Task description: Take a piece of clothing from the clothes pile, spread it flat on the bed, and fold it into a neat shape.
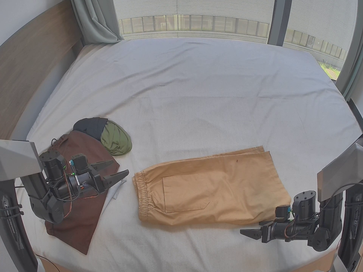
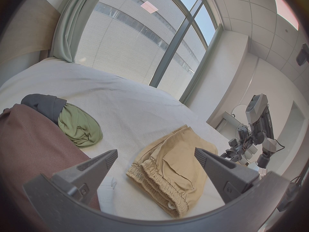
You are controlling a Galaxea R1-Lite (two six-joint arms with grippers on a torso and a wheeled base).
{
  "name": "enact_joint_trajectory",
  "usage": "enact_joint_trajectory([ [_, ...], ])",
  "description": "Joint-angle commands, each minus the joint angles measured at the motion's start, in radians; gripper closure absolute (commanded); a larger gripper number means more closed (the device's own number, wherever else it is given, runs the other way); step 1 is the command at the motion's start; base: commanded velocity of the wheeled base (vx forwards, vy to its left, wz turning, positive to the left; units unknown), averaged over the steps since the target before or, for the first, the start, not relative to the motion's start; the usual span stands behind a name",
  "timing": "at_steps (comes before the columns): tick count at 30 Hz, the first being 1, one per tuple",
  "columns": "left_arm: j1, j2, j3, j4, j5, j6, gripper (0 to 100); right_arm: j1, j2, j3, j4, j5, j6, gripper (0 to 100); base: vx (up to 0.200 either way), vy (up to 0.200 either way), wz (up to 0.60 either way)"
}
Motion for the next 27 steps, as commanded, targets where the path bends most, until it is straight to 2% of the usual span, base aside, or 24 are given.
enact_joint_trajectory([
  [1, -0.003, -0.006, 0.002, 0.000, 0.000, 0.000, 0, 0.001, -0.030, 0.011, 0.001, 0.014, 0.000, 0, 0.000, 0.000, 0.00],
  [8, -0.008, -0.006, 0.005, 0.001, 0.000, 0.000, 0, -0.003, -0.073, -0.006, -0.001, 0.047, 0.000, 0, 0.000, 0.000, 0.00],
  [21, -0.015, -0.004, 0.007, 0.000, -0.002, 0.000, 0, -0.003, -0.164, -0.061, -0.001, 0.046, 0.009, 0, 0.000, 0.000, 0.00],
  [27, -0.018, -0.007, 0.013, 0.001, -0.003, -0.003, 0, -0.006, -0.167, -0.137, -0.001, 0.046, -0.019, 0, 0.000, 0.000, 0.00],
])
